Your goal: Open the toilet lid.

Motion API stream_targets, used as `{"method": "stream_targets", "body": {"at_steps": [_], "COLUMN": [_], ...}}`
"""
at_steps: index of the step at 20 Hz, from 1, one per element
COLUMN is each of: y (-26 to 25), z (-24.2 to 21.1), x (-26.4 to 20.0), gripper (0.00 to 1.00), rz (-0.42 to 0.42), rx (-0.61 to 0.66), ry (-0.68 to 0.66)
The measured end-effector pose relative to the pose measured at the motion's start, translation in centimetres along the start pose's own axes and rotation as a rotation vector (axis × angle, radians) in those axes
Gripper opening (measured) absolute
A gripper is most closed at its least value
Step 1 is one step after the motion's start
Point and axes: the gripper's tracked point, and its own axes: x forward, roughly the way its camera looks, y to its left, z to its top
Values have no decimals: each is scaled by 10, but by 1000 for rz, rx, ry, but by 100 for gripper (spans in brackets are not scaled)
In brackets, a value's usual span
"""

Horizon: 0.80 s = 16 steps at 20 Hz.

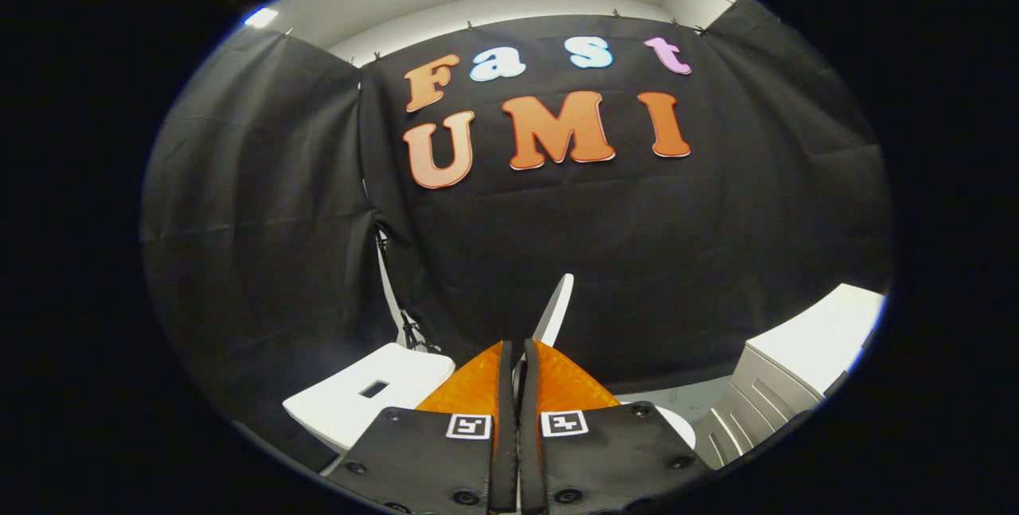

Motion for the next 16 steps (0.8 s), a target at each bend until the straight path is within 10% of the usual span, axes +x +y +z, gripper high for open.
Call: {"method": "stream_targets", "body": {"at_steps": [16], "y": [147], "z": [8], "x": [26], "gripper": [10], "rz": [98], "rx": [-124], "ry": [26]}}
